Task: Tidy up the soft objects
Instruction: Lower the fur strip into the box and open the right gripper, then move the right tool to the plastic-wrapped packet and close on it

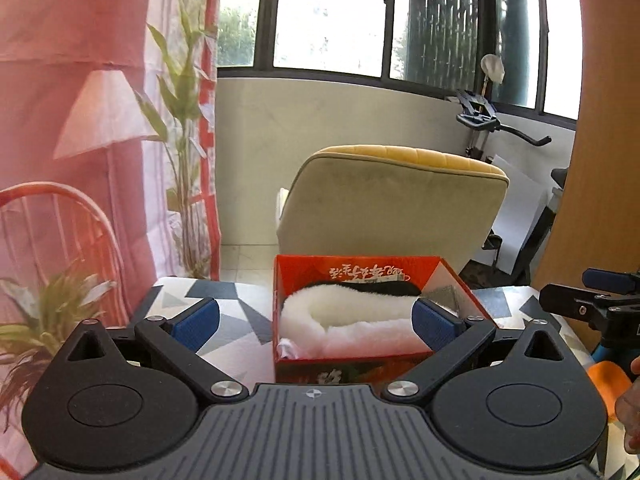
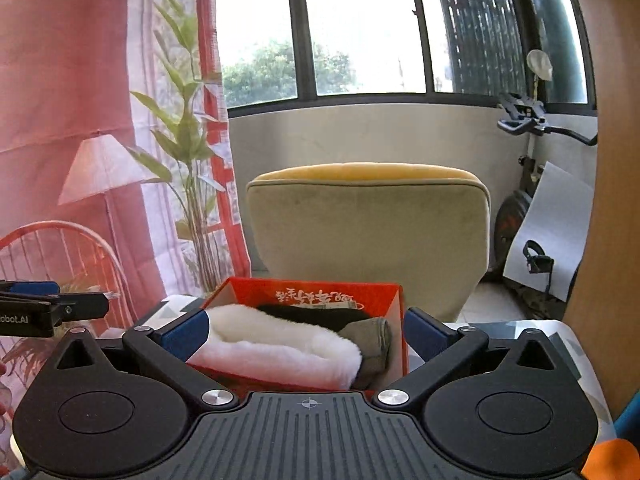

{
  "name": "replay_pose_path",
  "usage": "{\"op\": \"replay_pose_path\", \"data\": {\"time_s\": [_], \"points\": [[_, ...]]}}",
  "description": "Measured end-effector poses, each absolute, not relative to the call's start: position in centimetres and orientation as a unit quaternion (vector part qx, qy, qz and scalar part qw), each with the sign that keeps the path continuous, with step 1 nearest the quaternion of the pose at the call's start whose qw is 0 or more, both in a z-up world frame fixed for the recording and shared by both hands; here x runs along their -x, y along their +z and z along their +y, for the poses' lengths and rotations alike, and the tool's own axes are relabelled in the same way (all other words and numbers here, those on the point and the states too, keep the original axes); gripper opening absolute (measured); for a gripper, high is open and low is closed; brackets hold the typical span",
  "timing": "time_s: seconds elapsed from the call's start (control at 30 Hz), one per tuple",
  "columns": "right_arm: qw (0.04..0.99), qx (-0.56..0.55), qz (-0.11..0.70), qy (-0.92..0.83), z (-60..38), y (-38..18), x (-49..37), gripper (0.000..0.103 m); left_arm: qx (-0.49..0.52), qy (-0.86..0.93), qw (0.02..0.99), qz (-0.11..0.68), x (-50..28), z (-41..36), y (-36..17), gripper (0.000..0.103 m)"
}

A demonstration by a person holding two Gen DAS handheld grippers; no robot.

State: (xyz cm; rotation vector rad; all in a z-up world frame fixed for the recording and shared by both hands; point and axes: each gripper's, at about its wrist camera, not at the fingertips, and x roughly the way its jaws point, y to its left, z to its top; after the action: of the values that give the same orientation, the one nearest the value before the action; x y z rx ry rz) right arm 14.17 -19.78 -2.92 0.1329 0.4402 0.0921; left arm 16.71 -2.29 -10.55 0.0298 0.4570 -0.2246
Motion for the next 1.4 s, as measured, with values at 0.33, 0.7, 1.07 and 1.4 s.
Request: {"op": "replay_pose_path", "data": {"time_s": [0.33,0.7,1.07,1.4], "points": [[0.965,-0.064,0.253,0.033,-18.9,-6.1,-11.8,0.103,-0.022,-0.092,0.961,0.260,-14.8,-1.0,-14.5,0.103],[0.934,-0.098,0.342,0.021,-21.4,-14.4,-14.5,0.103,0.027,-0.101,0.920,0.377,-19.7,2.1,-22.0,0.101],[0.887,-0.113,0.443,0.069,-20.5,-23.4,-19.8,0.099,0.034,-0.124,0.875,0.467,-24.7,1.0,-28.8,0.092],[0.865,-0.119,0.477,0.102,-19.3,-25.6,-22.3,0.097,0.034,-0.154,0.865,0.476,-26.5,0.0,-30.5,0.089]]}}
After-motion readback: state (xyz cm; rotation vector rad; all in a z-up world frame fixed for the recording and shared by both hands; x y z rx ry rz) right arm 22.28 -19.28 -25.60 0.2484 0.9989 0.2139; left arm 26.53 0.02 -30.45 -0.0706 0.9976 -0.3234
